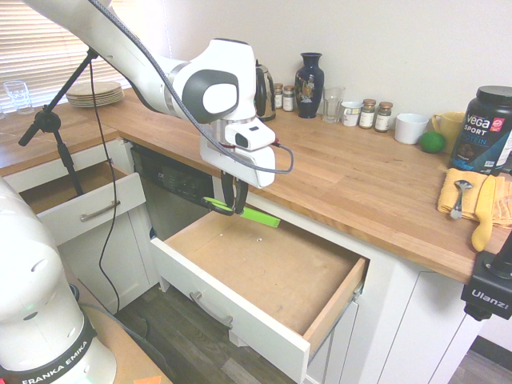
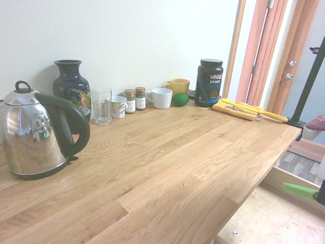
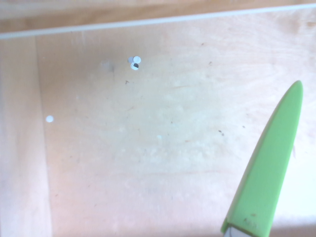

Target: Put scissor in the drawer

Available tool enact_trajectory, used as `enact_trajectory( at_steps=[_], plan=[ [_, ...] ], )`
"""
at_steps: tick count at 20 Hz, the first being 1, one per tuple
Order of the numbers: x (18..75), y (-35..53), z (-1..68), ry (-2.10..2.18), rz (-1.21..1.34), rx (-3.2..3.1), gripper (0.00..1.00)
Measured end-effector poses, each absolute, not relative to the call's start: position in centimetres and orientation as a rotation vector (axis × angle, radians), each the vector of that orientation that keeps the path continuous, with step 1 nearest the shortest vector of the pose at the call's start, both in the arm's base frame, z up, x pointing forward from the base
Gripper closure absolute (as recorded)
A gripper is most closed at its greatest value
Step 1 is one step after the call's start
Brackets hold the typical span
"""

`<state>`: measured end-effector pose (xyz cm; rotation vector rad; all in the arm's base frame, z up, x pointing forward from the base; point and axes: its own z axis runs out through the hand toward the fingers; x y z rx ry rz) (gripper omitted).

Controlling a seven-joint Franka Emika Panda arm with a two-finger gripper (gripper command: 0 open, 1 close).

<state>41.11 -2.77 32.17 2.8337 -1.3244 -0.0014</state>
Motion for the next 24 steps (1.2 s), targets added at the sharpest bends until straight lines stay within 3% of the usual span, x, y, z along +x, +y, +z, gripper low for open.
enact_trajectory(
  at_steps=[12, 24],
  plan=[
    [42.3, -3.9, 22.3, -1.234, -0.031, 2.851, 1.0],
    [45.3, -4.2, 17.0, -1.256, -0.085, 2.828, 1.0]
  ],
)
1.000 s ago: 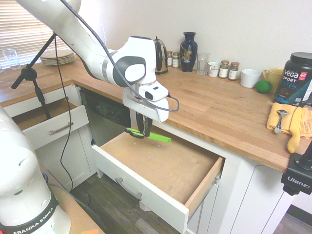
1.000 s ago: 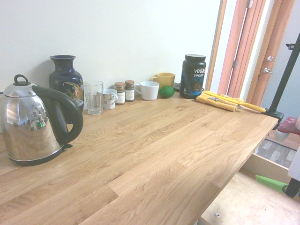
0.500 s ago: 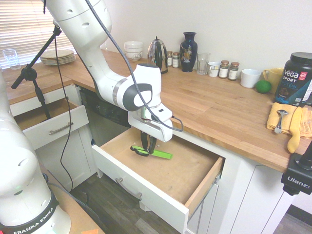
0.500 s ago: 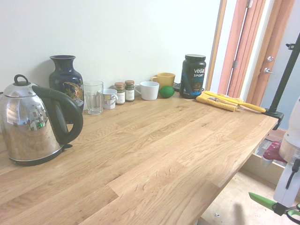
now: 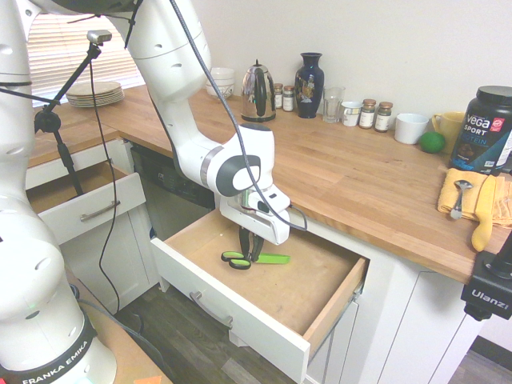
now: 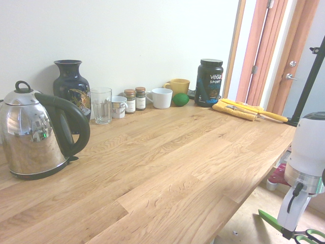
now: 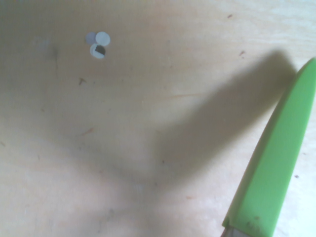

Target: Put scissor in the drawer

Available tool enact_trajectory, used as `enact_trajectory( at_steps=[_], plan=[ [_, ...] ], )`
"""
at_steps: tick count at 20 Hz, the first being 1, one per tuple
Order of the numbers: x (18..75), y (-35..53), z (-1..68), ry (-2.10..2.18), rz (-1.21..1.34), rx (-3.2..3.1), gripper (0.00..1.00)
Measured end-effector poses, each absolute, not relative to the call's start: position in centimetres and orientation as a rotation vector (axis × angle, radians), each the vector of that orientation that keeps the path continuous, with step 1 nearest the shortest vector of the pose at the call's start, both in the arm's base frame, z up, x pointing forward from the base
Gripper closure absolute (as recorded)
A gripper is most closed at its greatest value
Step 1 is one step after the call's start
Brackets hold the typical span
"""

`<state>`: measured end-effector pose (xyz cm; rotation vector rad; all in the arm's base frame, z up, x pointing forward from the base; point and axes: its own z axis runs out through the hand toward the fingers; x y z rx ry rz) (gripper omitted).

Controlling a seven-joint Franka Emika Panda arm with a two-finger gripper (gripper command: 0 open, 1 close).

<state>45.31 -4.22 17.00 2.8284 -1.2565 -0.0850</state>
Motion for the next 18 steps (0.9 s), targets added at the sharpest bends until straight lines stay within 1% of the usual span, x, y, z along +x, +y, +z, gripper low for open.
enact_trajectory(
  at_steps=[10, 11, 18],
  plan=[
    [46.1, -4.2, 14.5, -1.262, -0.067, 2.837, 1.0],
    [46.1, -4.2, 14.3, -1.264, -0.067, 2.836, 0.0],
    [46.3, -4.0, 14.2, -1.275, -0.071, 2.841, 0.0]
  ],
)
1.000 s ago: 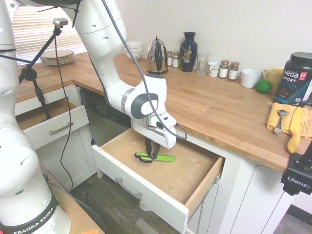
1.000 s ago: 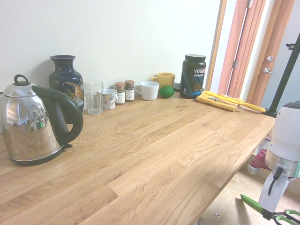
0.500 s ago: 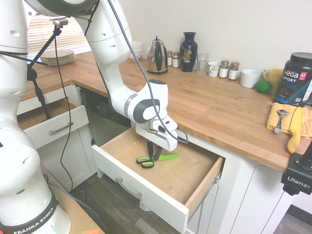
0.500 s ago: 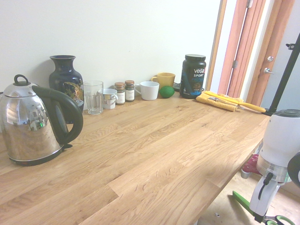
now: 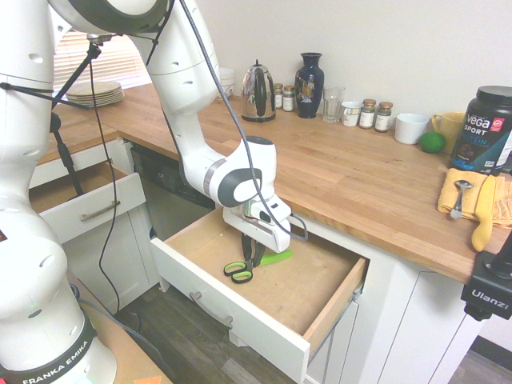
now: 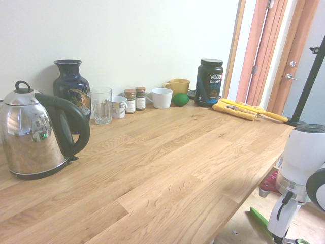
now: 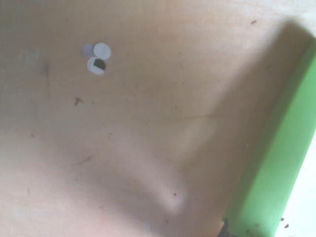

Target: Put scissor in the drawer

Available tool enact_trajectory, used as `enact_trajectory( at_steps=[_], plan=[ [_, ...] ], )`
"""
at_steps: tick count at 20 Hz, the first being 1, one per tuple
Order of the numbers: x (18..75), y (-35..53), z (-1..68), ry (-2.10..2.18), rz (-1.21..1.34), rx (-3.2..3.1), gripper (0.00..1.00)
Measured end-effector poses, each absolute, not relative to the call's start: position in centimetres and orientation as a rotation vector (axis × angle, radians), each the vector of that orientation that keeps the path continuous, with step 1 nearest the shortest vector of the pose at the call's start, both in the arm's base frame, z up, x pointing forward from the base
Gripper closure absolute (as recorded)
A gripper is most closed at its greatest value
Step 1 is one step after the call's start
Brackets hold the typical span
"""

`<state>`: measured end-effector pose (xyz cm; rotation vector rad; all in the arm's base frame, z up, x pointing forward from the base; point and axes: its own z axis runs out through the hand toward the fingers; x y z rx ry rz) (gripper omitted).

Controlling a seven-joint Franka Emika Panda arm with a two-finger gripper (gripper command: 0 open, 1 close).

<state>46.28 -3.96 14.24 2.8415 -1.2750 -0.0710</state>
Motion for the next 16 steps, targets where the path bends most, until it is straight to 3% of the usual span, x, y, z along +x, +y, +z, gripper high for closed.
enact_trajectory(
  at_steps=[16],
  plan=[
    [47.1, -3.7, 17.4, -1.279, -0.044, 2.857, 0.0]
  ],
)
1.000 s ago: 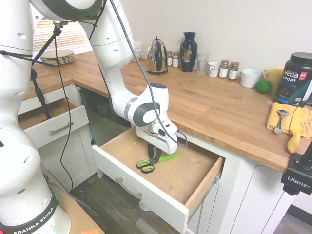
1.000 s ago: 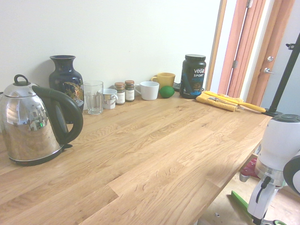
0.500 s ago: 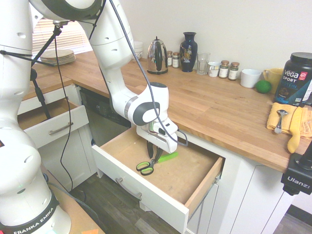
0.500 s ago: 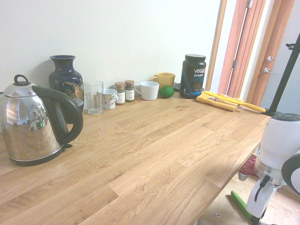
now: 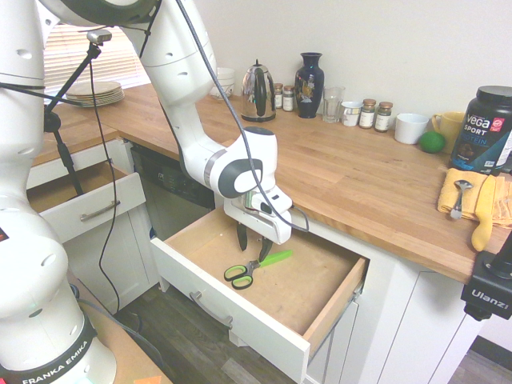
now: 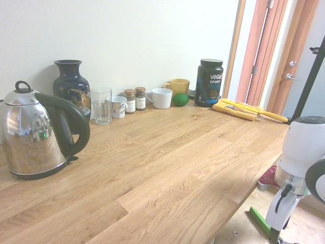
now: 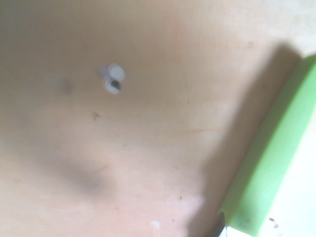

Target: Put scissor in the drawer

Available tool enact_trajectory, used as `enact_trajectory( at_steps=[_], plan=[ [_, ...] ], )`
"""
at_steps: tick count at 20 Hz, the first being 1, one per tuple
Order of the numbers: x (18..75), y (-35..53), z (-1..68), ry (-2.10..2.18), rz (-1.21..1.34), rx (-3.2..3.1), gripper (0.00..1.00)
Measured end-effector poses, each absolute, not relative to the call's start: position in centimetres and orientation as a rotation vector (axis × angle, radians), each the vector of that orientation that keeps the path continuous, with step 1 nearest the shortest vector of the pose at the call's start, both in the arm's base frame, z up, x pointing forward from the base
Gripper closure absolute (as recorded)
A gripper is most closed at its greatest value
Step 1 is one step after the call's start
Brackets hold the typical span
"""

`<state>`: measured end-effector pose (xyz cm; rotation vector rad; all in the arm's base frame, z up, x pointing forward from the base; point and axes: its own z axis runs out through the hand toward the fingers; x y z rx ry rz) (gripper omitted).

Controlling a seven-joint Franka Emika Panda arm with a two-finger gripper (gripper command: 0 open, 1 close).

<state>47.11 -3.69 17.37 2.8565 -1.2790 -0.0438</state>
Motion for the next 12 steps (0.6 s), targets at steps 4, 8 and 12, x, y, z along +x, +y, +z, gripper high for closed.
enact_trajectory(
  at_steps=[4, 8, 12],
  plan=[
    [47.9, -3.6, 22.7, -1.288, 0.026, 2.884, 0.0],
    [47.3, -3.2, 25.7, -1.285, 0.045, 2.902, 0.0],
    [46.5, -2.1, 28.8, -1.281, 0.042, 2.916, 0.0]
  ],
)
